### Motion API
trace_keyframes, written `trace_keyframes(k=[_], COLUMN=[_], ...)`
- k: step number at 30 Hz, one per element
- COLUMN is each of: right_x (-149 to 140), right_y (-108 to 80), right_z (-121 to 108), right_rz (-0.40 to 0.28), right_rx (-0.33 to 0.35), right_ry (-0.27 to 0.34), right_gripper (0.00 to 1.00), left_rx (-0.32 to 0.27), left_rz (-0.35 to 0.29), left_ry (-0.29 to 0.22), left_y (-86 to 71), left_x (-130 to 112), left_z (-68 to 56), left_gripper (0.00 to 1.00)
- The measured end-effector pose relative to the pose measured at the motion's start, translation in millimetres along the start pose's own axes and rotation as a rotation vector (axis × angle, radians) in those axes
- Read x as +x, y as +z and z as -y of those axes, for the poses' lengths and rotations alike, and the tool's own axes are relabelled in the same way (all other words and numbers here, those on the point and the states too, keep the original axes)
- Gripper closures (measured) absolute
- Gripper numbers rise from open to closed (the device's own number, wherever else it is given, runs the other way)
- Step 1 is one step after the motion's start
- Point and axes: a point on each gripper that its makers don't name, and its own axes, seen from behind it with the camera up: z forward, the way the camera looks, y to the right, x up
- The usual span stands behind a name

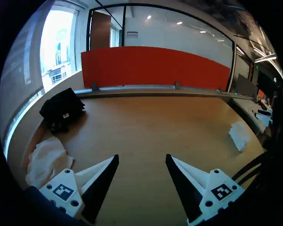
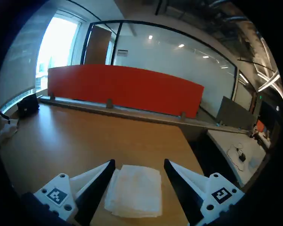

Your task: Fold towel

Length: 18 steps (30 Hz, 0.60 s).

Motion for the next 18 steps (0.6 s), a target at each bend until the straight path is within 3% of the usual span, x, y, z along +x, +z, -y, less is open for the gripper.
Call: trace_keyframes(k=[9,18], right_x=[28,71], right_y=[0.8,-0.7], right_z=[16,47], right_rz=[-0.081,-0.179], right_rx=[-0.005,0.029], right_ry=[0.051,0.078], right_gripper=[0.00,0.00], left_rx=[0.051,0.090], left_rz=[-0.144,-0.233], left_ry=[-0.024,-0.014], left_y=[5.7,8.6], left_x=[42,74], left_z=[20.2,37.9], left_gripper=[0.08,0.08])
